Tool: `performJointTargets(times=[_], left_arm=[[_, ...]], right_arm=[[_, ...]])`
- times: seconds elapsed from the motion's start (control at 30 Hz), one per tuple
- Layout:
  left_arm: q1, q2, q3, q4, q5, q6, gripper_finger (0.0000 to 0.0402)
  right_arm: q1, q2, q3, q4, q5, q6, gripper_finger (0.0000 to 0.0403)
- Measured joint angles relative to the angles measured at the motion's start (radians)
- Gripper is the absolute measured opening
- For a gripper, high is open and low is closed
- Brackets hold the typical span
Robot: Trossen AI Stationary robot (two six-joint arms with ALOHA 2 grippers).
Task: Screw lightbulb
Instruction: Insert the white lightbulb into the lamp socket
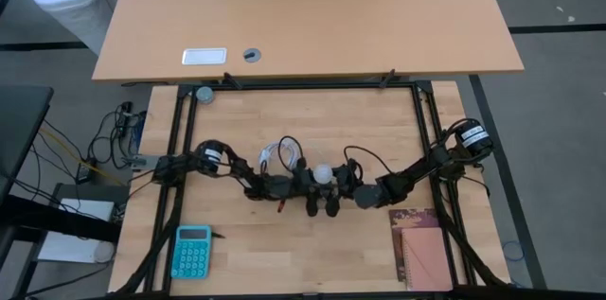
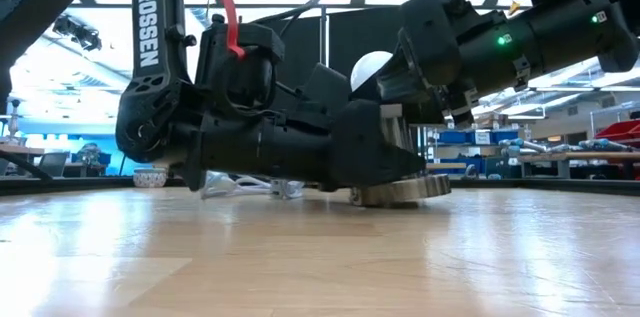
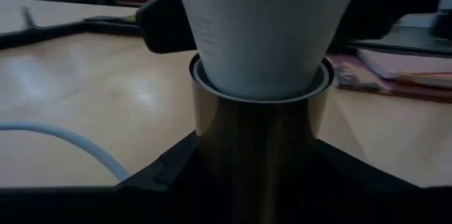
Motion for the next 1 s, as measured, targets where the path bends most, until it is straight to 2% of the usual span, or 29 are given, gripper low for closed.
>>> performJointTargets(times=[0.23,0.43,0.63,1.0], left_arm=[[0.055,-0.010,-0.054,0.057,0.252,0.006,0.0198],[0.080,-0.011,-0.094,0.078,0.343,0.003,0.0198],[0.086,-0.011,-0.104,0.092,0.365,0.004,0.0198],[0.086,-0.011,-0.107,0.097,0.355,0.003,0.0198]], right_arm=[[0.008,0.000,-0.001,-0.002,-0.038,-0.068,0.0320],[0.010,0.000,-0.002,-0.003,-0.104,-0.143,0.0318],[0.010,-0.029,-0.002,-0.064,-0.125,-0.163,0.0318],[0.025,-0.282,-0.005,-0.510,-0.158,-0.040,0.0316]])
